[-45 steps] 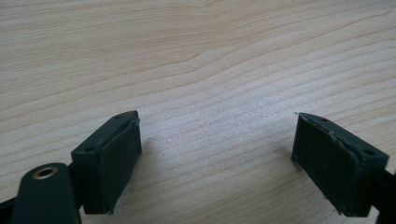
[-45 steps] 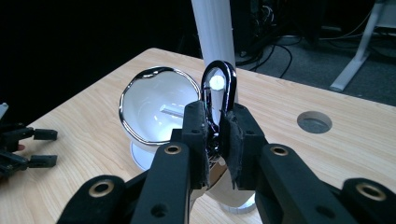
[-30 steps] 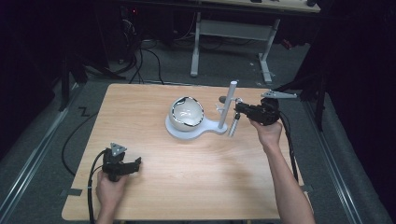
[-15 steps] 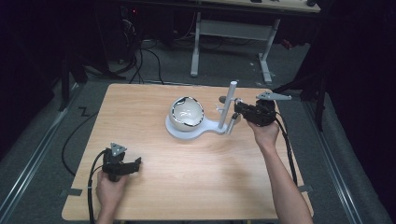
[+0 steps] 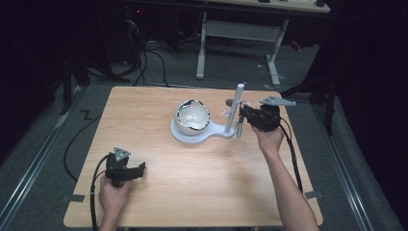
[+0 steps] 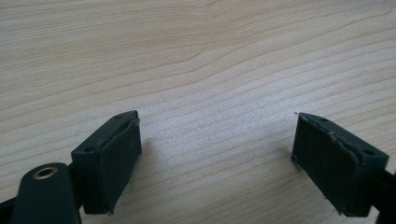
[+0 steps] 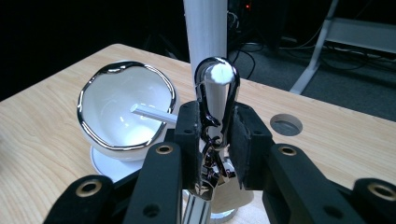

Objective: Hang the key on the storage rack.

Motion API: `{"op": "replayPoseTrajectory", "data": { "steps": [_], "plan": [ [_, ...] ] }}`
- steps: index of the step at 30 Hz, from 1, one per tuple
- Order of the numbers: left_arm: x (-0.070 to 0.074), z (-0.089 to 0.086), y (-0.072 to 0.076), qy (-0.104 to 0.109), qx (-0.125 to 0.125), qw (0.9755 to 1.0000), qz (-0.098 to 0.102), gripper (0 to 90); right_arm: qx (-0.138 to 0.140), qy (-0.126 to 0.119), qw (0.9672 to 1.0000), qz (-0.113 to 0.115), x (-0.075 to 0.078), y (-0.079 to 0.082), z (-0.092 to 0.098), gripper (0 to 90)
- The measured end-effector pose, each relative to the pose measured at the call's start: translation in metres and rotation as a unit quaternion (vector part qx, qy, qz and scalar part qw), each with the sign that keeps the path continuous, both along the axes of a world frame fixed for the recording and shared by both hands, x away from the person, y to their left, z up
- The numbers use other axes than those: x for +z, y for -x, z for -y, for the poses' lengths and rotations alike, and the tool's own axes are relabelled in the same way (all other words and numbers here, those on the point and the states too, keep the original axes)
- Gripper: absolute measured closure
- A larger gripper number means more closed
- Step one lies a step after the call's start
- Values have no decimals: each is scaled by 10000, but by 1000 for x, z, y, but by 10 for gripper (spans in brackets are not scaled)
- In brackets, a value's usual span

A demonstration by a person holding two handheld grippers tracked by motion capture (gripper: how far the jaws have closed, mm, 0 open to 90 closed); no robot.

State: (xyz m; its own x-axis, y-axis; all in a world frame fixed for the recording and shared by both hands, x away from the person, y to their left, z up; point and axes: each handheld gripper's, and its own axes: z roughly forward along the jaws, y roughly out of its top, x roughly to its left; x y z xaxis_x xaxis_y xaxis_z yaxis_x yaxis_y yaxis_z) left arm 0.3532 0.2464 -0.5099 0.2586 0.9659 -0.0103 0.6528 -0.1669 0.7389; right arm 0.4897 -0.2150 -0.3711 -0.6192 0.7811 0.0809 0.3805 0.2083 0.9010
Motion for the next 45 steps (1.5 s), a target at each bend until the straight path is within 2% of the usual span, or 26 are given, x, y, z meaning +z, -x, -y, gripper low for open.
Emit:
{"op": "replayPoseTrajectory", "data": {
  "steps": [12,22,36,42,45],
  "plan": [
    [0,0,0,2,0,10000,-1,161,-101,75,9999,71,-3,3,-2,643],
    [0,0,0,2,0,10000,0,161,-169,1,9996,239,8,12,3,546],
    [0,0,0,1,0,10000,-1,161,-237,-88,9990,372,24,30,19,530],
    [0,0,0,-2,-1,10000,-1,161,-297,-139,9984,457,24,37,23,545],
    [0,0,0,-1,0,10000,1,161,-348,-137,9984,428,22,39,27,547]
  ]
}}
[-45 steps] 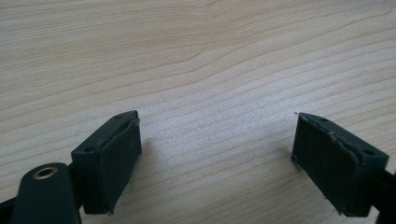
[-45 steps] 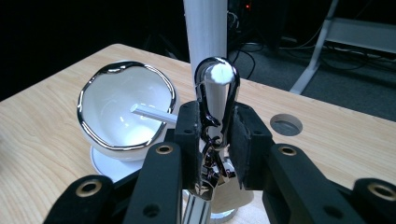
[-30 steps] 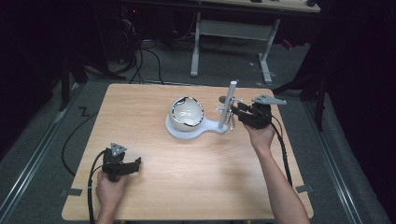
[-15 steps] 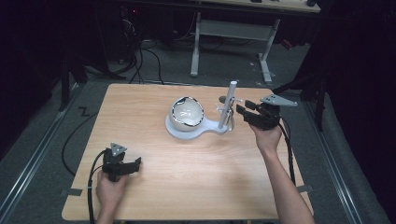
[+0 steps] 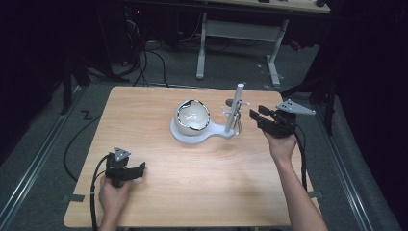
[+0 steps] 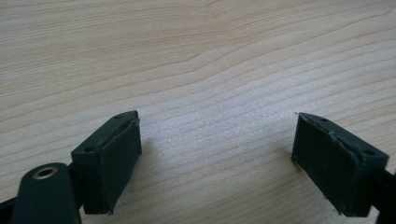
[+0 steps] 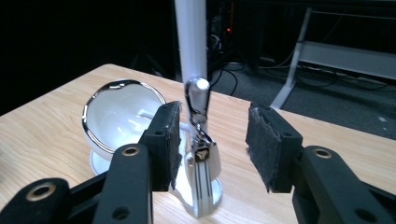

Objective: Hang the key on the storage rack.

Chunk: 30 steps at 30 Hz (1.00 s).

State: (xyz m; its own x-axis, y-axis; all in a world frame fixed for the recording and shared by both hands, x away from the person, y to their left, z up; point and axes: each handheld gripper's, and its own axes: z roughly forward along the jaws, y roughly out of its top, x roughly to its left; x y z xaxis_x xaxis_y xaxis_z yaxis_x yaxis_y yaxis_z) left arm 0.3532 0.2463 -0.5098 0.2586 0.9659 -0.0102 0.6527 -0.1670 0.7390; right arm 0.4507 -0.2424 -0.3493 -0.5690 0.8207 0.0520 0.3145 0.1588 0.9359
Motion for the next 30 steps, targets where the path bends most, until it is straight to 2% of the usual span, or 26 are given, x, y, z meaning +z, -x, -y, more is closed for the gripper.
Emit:
{"op": "replayPoseTrajectory", "data": {
  "steps": [6,15,30],
  "plan": [
    [0,0,0,-2,-1,10000,-1,160,-184,-89,9997,91,-2,9,11,558],
    [0,0,0,-6,0,10000,-3,160,-264,-149,9995,66,-6,18,24,567],
    [0,0,0,-7,2,10000,-3,160,-269,-248,9993,1,-15,32,35,574]
  ]
}}
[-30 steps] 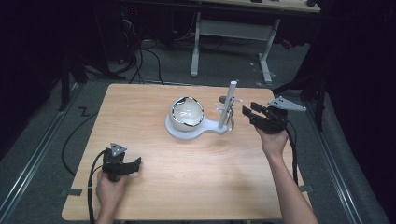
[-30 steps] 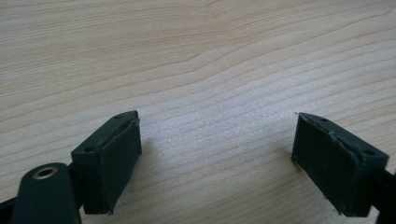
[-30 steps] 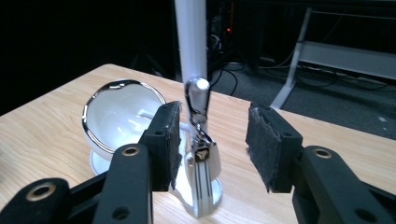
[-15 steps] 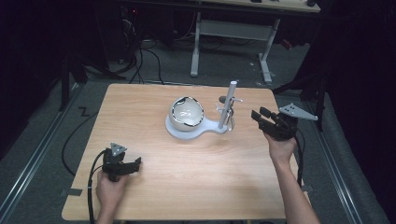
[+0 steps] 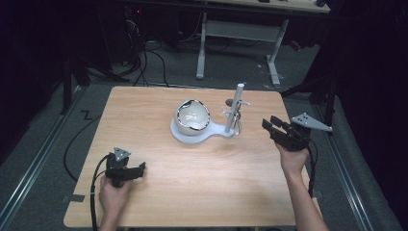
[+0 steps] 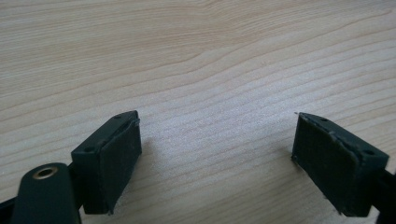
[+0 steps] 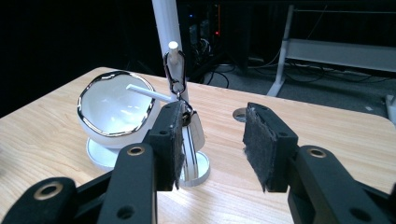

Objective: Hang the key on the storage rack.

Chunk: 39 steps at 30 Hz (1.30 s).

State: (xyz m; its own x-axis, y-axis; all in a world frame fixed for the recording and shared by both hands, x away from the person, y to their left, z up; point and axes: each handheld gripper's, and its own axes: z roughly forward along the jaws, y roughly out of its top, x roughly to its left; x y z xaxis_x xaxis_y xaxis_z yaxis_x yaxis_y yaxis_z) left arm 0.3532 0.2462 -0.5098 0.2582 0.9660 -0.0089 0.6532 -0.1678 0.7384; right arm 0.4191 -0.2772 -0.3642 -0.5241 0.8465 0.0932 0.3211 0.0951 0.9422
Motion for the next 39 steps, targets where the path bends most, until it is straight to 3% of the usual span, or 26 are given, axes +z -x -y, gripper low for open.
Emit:
{"op": "replayPoseTrajectory", "data": {
  "steps": [23,39],
  "plan": [
    [0,0,0,0,-1,10000,1,160,-47,-120,9999,-79,-16,20,13,577],
    [0,0,0,-1,-2,10000,0,160,-42,-23,9998,-212,-35,26,11,579]
  ]
}}
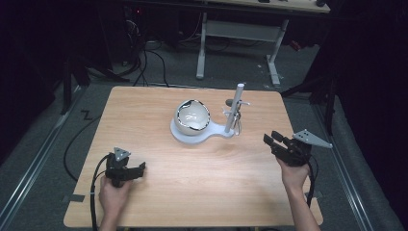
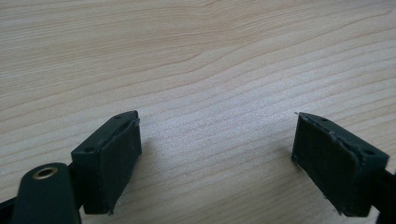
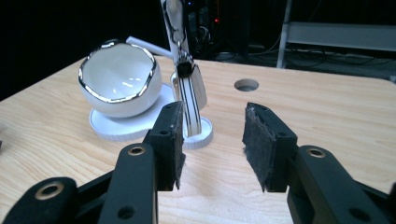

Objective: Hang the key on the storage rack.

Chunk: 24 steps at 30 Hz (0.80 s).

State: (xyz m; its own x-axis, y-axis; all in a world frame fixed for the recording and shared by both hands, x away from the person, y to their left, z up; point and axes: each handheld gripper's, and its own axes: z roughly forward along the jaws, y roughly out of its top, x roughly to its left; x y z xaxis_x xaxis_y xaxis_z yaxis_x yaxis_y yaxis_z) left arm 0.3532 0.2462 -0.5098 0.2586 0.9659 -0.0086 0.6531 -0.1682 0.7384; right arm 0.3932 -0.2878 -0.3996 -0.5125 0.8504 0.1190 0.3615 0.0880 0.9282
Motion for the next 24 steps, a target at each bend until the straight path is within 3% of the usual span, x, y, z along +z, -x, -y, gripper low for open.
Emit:
{"op": "replayPoseTrajectory", "data": {
  "steps": [11,24],
  "plan": [
    [0,0,0,1,1,10000,0,160,-29,88,9999,-145,-17,1,-4,579],
    [0,0,0,-1,-1,10000,-1,160,-203,176,9985,-478,-40,-4,3,578]
  ]
}}
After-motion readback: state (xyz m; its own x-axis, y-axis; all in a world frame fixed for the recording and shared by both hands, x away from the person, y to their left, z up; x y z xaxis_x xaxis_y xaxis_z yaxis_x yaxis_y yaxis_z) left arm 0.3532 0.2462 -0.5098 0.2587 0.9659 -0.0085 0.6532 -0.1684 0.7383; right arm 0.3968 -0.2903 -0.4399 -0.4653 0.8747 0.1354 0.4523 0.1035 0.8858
